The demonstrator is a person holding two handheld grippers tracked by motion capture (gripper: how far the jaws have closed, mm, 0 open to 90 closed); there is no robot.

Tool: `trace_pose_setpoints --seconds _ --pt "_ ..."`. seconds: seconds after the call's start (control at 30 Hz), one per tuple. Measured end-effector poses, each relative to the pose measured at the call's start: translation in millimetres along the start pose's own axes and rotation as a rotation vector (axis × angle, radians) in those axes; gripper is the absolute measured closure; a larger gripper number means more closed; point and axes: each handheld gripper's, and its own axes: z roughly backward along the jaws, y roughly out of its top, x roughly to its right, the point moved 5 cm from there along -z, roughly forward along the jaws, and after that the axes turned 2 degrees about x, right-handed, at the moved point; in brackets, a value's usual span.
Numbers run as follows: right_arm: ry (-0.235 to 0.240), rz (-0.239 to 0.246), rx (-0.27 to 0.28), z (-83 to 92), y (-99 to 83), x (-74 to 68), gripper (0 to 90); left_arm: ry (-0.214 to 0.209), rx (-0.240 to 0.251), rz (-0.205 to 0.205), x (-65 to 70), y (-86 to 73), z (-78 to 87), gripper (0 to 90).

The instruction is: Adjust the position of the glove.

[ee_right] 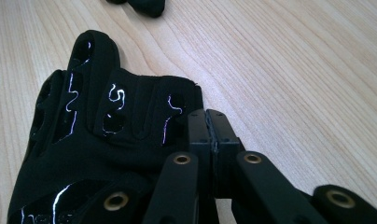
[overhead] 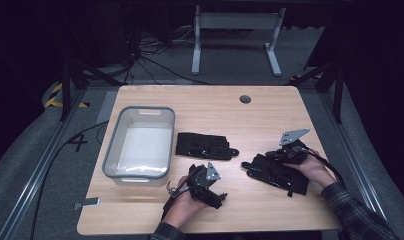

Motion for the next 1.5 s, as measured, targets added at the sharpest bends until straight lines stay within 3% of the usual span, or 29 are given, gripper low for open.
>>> trace_pose_setpoints --seconds 0.23,0.43,1.0,1.17,1.5 --pt "-0.016 -0.007 -0.002 1.8 -3.1 4.3 90.0 0.001 -0.002 0.003 0.2 -0.2 0.2 0.2" --pt "-0.06 -0.019 -0.01 7.9 -9.2 14.5 90.0 0.0 0.001 0.0 0.0 0.0 0.0 0.3" --pt "-0.16 -0.129 -0.033 50.2 -52.0 41.7 90.0 0.0 0.0 0.0 0.0 0.0 0.0 0.3" --pt "-0.165 -0.144 -0.037 61.2 -63.1 36.1 90.0 0.0 0.0 0.0 0.0 0.0 0.0 0.3" --pt "-0.134 -0.115 -0.052 68.1 -69.5 3.2 90.0 0.001 -0.002 0.003 0.2 -0.2 0.2 0.3"
